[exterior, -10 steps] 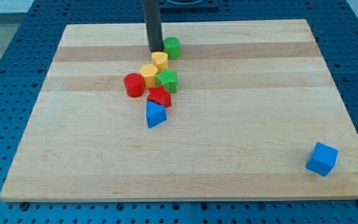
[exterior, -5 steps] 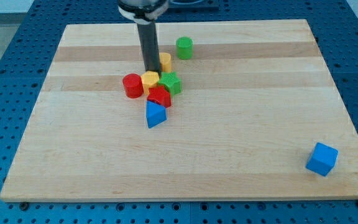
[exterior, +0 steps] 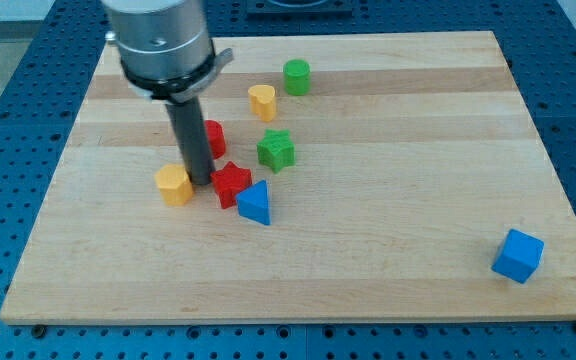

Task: Adjust the red and green circles with the heart in a diagonal line above the green star

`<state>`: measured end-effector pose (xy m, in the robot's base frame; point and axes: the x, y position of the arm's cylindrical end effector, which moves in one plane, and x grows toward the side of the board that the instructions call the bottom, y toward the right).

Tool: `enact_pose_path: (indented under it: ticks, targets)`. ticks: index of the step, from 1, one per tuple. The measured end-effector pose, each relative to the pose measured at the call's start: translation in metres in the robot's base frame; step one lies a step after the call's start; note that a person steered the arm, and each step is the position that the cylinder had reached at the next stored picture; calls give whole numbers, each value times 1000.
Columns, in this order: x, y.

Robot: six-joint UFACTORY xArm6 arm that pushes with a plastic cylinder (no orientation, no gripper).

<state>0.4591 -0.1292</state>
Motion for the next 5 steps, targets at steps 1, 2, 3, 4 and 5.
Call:
enact_pose_path:
  ticks: [1, 2, 3, 4, 5]
  targets:
    - [-39, -4]
    - [-69, 17]
    - [-83, 83]
    - [-107, 137]
    - [-110, 141]
